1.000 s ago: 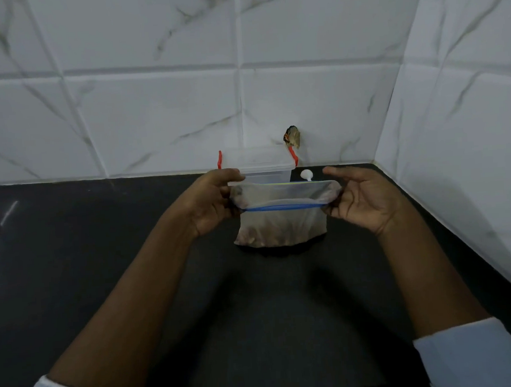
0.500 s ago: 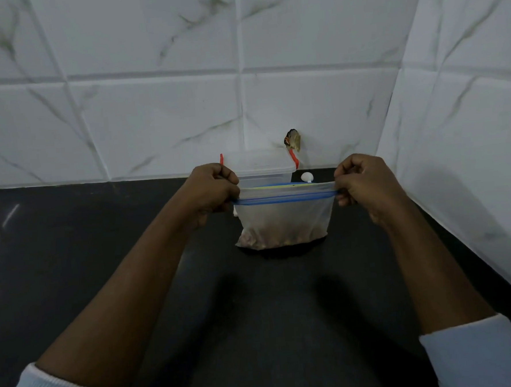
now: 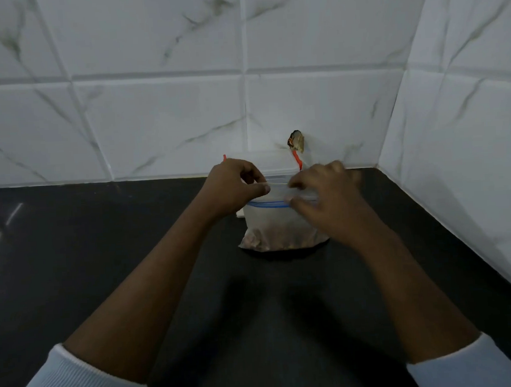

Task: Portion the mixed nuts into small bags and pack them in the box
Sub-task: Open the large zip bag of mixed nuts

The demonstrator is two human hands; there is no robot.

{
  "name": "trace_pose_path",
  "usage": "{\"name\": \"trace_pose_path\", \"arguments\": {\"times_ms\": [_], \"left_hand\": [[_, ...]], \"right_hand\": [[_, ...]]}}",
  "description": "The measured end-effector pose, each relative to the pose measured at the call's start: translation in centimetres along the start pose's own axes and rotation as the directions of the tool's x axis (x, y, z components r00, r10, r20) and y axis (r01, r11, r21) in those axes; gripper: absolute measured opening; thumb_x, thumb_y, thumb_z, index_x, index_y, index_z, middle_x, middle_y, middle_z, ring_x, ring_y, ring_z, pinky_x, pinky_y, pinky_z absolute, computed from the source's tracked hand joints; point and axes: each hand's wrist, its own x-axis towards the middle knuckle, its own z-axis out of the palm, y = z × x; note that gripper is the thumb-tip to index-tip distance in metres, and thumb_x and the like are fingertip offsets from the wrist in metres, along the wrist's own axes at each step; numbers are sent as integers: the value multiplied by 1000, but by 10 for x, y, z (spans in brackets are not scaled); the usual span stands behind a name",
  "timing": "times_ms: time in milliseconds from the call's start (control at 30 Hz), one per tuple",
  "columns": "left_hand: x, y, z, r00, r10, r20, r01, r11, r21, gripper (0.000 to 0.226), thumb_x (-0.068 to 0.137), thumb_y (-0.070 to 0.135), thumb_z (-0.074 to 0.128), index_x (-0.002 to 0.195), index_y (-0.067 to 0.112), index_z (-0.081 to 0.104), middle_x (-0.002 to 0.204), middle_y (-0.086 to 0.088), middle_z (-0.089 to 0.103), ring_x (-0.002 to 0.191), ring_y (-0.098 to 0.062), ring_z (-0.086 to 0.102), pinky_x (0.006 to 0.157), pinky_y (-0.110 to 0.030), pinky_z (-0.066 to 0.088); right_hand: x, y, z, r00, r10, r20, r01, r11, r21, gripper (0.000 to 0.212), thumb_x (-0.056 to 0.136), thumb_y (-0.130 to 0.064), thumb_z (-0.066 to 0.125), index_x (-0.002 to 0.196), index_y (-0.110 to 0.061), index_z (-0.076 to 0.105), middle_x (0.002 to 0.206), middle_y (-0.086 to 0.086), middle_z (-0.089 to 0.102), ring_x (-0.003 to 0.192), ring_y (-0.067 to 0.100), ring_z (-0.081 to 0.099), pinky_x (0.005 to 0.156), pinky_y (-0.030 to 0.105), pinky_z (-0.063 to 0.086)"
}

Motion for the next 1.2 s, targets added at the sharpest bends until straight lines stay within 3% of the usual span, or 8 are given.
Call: {"name": "trace_pose_path", "arguments": {"times_ms": [67, 200, 300, 533, 700, 867, 1033, 1200], "left_hand": [[4, 4, 0, 999, 48, 3, -48, 998, 47, 13, 87, 31, 80, 92, 19, 79, 86, 5, 70, 74, -5, 58, 64, -19, 40], [14, 6, -1, 998, 52, -46, -48, 995, 84, 9, 90, 24, 75, 92, 16, 79, 83, 8, 70, 76, -2, 59, 72, -16, 41], [19, 4, 1, 997, 5, -72, -1, 998, 65, 8, 93, 22, 71, 94, 16, 76, 85, 7, 69, 80, -6, 61, 71, -18, 46], [23, 21, 6, 990, 45, 134, -65, 987, 145, 34, 88, 2, 58, 113, 20, 73, 108, 2, 60, 97, -14, 57, 73, -21, 45], [32, 40, 16, 972, 158, 174, -195, 957, 215, 15, 90, 24, 74, 106, 23, 76, 106, 4, 67, 95, -12, 61, 84, -32, 49], [46, 35, 26, 987, 159, 27, -160, 950, 269, 7, 95, 15, 66, 99, 16, 72, 98, 2, 68, 90, -16, 63, 75, -27, 43], [50, 38, 29, 962, 151, 227, -209, 944, 255, 25, 88, 20, 67, 112, 27, 67, 110, 5, 63, 98, -15, 58, 84, -36, 47], [53, 53, 42, 951, 215, 223, -280, 903, 326, 19, 94, 34, 66, 111, 29, 72, 109, 8, 67, 100, -11, 57, 94, -41, 43]], "right_hand": [[0, -14, 11, 995, -40, 91, 51, 992, -118, 33, 99, -44, 60, 130, -33, 64, 132, -8, 58, 128, 22, 41, 99, 43, 22], [-7, -20, 23, 985, -171, -9, 167, 972, -163, 7, 93, -23, 72, 99, -24, 76, 102, -2, 70, 108, 29, 57, 86, 43, 30], [-19, -15, 29, 975, -221, 28, 223, 957, -186, 20, 76, -19, 89, 89, -30, 79, 91, -9, 73, 95, 25, 62, 84, 42, 32], [-28, 2, 7, 999, -38, 35, 44, 979, -197, 54, 96, -42, 65, 147, -33, 50, 142, -8, 53, 128, 22, 38, 99, 44, 29], [-30, 4, 6, 997, -10, 77, 29, 969, -246, 34, 98, -25, 65, 131, -31, 60, 137, -2, 56, 126, 25, 42, 101, 43, 36], [-35, 5, 4, 974, -60, 217, 92, 986, -136, 30, 98, -22, 64, 126, -30, 58, 134, -2, 58, 129, 23, 46, 106, 41, 45], [-42, 18, -2, 997, -24, 72, 23, 1000, 17, 50, 97, -17, 66, 144, -23, 53, 144, 3, 50, 118, 19, 55, 97, 35, 52], [-32, 21, -1, 983, 5, 186, 6, 998, -57, 28, 101, -16, 60, 129, -19, 61, 133, 5, 56, 109, 17, 58, 90, 25, 43]]}}
